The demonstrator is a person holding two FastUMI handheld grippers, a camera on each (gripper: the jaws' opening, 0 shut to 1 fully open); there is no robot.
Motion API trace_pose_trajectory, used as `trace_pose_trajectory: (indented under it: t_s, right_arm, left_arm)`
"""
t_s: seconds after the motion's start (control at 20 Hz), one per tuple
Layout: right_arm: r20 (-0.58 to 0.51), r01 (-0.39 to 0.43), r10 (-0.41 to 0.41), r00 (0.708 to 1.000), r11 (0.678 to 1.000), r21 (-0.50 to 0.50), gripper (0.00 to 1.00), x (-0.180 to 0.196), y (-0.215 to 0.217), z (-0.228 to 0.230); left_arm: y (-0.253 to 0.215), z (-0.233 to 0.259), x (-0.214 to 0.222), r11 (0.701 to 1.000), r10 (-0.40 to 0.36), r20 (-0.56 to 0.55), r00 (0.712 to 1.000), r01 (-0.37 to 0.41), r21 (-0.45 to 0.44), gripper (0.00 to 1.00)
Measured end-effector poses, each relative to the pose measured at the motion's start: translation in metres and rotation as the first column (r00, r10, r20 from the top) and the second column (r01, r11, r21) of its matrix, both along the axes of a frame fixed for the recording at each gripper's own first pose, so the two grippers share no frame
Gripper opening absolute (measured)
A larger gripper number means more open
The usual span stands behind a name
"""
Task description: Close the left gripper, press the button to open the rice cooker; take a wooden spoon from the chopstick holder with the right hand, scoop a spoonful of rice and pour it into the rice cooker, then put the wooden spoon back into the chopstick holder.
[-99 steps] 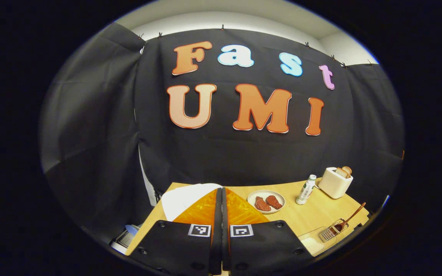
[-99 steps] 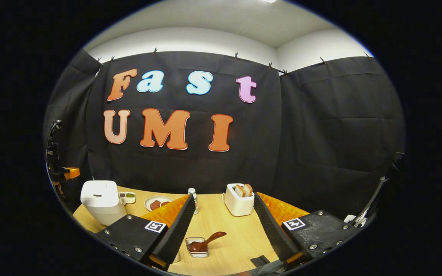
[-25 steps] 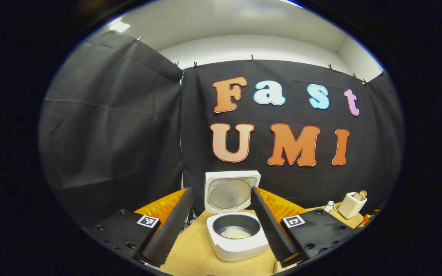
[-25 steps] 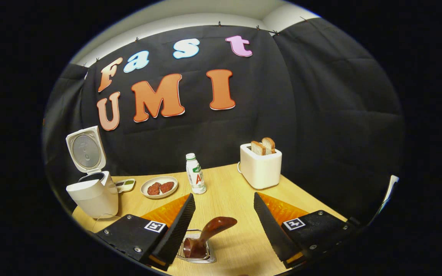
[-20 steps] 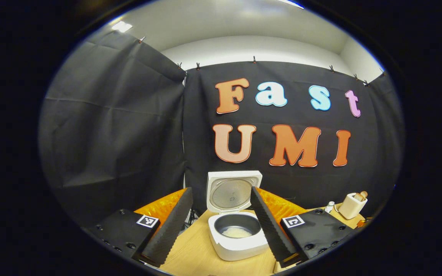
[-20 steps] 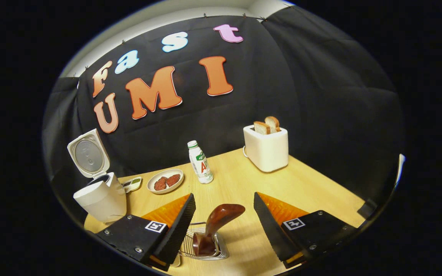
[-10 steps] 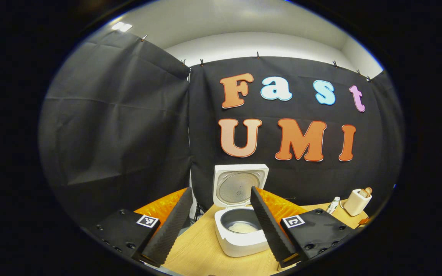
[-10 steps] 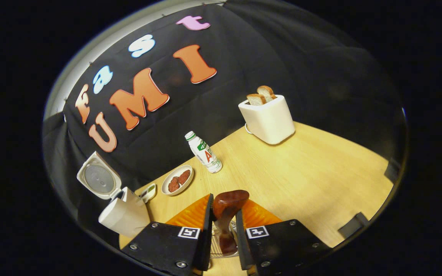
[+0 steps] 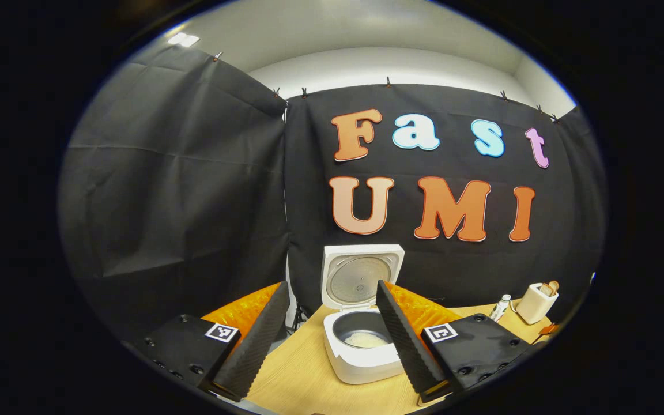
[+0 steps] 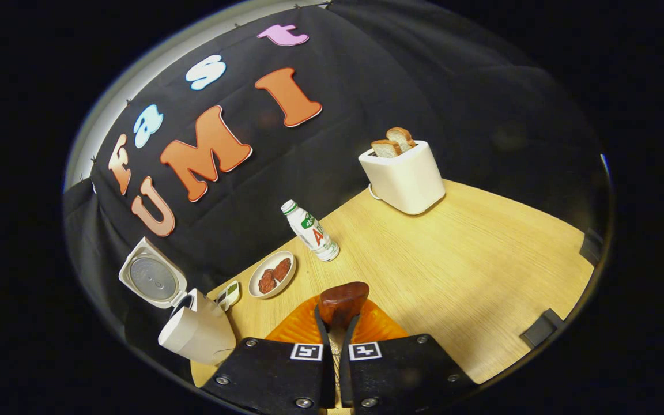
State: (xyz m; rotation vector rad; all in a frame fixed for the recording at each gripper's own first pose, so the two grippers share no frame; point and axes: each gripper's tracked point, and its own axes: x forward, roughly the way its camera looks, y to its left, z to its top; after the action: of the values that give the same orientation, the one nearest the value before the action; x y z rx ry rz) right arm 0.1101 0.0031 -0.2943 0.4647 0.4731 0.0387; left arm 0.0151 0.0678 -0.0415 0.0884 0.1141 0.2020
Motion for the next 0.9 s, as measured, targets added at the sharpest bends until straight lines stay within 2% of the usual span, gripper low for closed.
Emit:
trace_pose_trajectory:
  t_s: [0.2, 0.4, 0.7, 0.9]
  right_arm:
    - [0.062, -0.016, 0.023, 0.998, 0.994, -0.108, 0.02, -0.005, 0.012, 0.036]
    - [0.146, -0.051, 0.090, 0.985, 0.967, -0.251, 0.02, -0.015, 0.034, 0.080]
    - [0.217, -0.161, 0.228, 0.949, 0.944, -0.288, 0.02, -0.038, 0.108, 0.125]
    - [0.203, -0.237, 0.312, 0.928, 0.916, -0.325, 0.02, -0.047, 0.150, 0.113]
  left_arm:
    - [-0.001, 0.007, 0.002, 1.000, -0.013, 0.015, 1.000, 0.013, 0.001, 1.00]
    - [-0.002, 0.006, 0.003, 0.999, -0.036, 0.010, 0.999, 0.036, -0.012, 1.00]
    - [0.006, 0.009, 0.011, 0.998, -0.055, 0.014, 0.998, 0.055, 0.025, 1.00]
    - [0.012, 0.010, 0.018, 0.997, -0.068, 0.015, 0.998, 0.067, 0.030, 1.00]
